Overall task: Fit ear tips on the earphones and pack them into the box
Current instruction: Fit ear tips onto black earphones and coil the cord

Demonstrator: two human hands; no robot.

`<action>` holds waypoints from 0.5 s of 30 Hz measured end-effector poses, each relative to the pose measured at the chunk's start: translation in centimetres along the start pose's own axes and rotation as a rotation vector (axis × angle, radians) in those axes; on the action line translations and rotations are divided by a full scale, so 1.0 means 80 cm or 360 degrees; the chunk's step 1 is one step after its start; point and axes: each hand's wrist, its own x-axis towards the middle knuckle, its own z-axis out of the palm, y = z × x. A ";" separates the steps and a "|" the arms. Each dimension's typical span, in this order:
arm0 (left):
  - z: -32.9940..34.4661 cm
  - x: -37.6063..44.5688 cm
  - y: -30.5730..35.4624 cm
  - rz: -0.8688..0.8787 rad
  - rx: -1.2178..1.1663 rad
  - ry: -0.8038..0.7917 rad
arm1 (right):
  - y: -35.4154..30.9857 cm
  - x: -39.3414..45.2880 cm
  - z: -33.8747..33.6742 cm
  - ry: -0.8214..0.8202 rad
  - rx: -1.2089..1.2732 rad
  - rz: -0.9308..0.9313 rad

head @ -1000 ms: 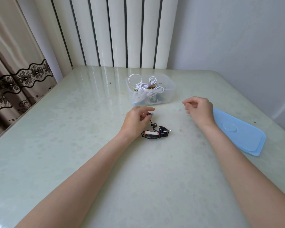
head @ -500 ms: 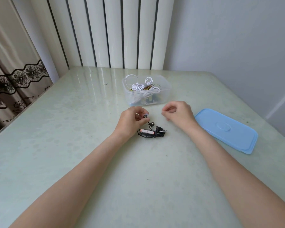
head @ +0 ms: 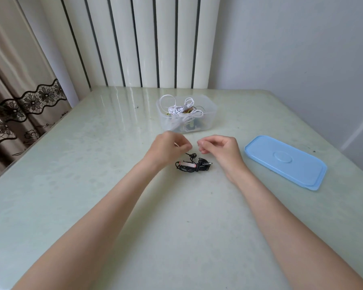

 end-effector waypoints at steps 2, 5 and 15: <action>0.010 -0.001 0.005 -0.0036 0.0161 -0.0151 | 0.000 0.000 0.001 -0.0004 0.0013 0.0002; 0.017 -0.001 0.008 -0.0079 0.0338 -0.0239 | -0.001 -0.001 0.002 -0.0041 0.0071 0.0038; 0.018 -0.006 -0.003 -0.0141 -0.0953 -0.0052 | -0.007 -0.002 -0.013 -0.0118 0.0743 0.0218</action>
